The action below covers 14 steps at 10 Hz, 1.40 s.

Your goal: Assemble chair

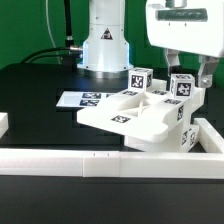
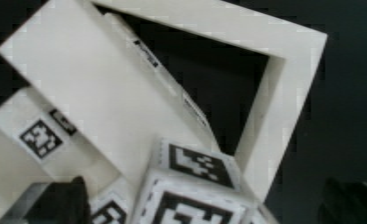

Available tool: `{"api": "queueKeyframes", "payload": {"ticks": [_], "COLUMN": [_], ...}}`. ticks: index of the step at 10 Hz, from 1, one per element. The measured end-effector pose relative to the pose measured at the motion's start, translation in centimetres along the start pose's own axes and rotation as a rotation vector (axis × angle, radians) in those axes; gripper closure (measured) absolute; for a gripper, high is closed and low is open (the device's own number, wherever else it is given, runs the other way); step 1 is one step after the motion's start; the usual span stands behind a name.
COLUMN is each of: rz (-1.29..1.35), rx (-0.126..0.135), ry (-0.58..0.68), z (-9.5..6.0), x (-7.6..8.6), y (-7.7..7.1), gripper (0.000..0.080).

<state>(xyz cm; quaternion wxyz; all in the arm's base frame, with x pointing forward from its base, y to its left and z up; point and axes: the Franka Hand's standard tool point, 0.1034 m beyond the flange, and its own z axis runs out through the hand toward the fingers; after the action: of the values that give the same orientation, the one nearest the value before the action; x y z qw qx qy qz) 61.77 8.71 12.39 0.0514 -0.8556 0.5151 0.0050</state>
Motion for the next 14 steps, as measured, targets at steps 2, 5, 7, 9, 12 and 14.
{"api": "queueKeyframes", "payload": {"ticks": [2,5,7,9,12,14], "rz": [-0.229,-0.473,-0.619,-0.792,-0.792,-0.792], "rx": [-0.006,-0.015,-0.031,-0.054,-0.054,-0.054], "ry": [0.009,0.014,0.02,0.03,0.03,0.03], "z": [-0.05,0.15,0.48,0.53,0.53,0.53], "x": [0.02,0.65,0.57,0.57,0.57,0.57], "y": [-0.05,0.27,0.38,0.45,0.45,0.45], "gripper": [0.015,0.015,0.015,0.015,0.0161,0.0331]}}
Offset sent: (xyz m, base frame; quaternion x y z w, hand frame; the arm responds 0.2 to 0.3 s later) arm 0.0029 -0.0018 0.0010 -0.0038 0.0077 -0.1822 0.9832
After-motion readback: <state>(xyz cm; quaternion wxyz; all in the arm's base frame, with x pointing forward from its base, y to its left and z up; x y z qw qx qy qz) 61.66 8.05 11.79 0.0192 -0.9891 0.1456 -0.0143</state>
